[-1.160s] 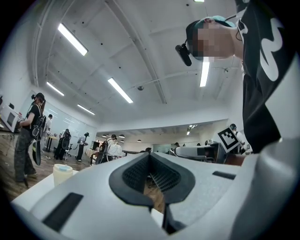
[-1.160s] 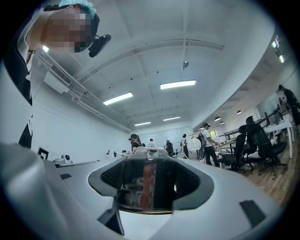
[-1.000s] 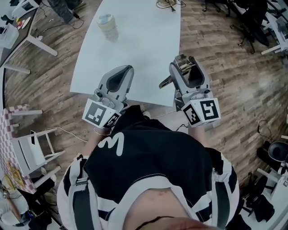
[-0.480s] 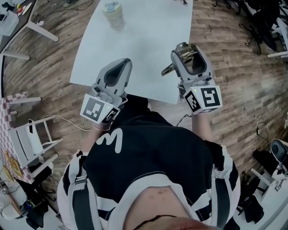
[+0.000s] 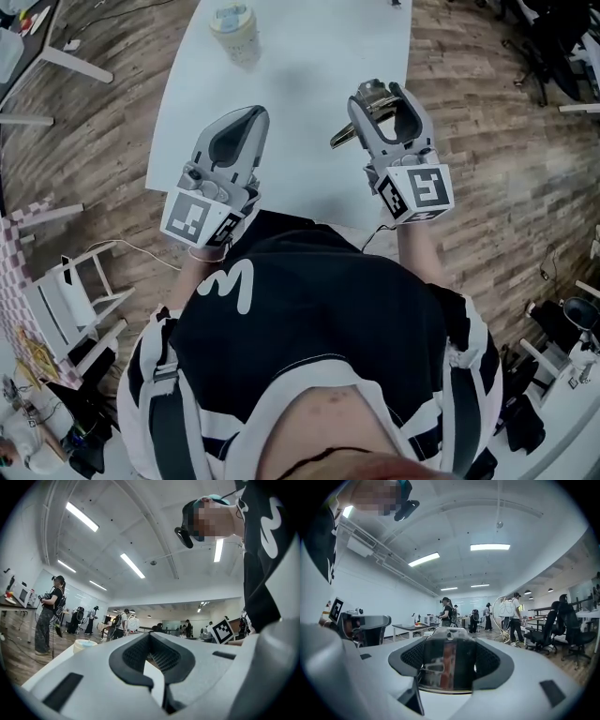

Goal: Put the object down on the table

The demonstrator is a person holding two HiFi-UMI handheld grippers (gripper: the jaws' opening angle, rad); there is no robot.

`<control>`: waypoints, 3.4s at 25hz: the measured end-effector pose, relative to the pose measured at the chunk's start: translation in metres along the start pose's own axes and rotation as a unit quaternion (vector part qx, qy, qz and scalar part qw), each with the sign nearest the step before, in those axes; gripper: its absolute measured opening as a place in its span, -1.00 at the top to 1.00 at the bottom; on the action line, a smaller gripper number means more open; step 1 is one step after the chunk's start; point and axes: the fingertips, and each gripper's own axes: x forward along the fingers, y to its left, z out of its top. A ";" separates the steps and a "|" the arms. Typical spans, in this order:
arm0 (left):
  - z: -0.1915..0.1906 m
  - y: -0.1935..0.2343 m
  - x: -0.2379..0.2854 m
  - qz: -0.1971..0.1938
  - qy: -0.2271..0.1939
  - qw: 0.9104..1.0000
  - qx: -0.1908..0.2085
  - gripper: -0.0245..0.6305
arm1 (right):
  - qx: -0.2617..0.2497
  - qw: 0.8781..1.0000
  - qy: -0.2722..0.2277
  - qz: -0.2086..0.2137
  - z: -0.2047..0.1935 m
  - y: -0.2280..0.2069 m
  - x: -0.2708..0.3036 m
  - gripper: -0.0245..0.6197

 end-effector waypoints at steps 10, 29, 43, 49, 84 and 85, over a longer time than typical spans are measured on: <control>-0.007 0.047 0.027 0.002 0.014 1.000 -0.020 0.91 | 0.003 0.999 0.040 -0.011 -0.039 -0.015 0.048 -0.01; -0.025 0.075 0.029 0.020 0.038 0.998 -0.039 0.91 | 0.000 0.995 0.096 0.003 -0.092 -0.025 0.091 -0.01; -0.033 0.085 0.024 0.031 0.043 0.997 -0.053 0.91 | 0.000 0.991 0.130 0.010 -0.128 -0.023 0.105 -0.01; -0.032 0.086 0.024 0.031 0.039 0.997 -0.058 0.91 | -0.006 0.989 0.146 0.012 -0.141 -0.022 0.109 -0.01; -0.042 0.095 0.021 0.039 0.055 0.996 -0.057 0.91 | -0.039 0.980 0.196 0.003 -0.185 -0.029 0.114 -0.01; -0.042 0.095 0.022 0.039 0.054 0.996 -0.059 0.91 | -0.038 0.979 0.198 0.002 -0.186 -0.030 0.114 -0.01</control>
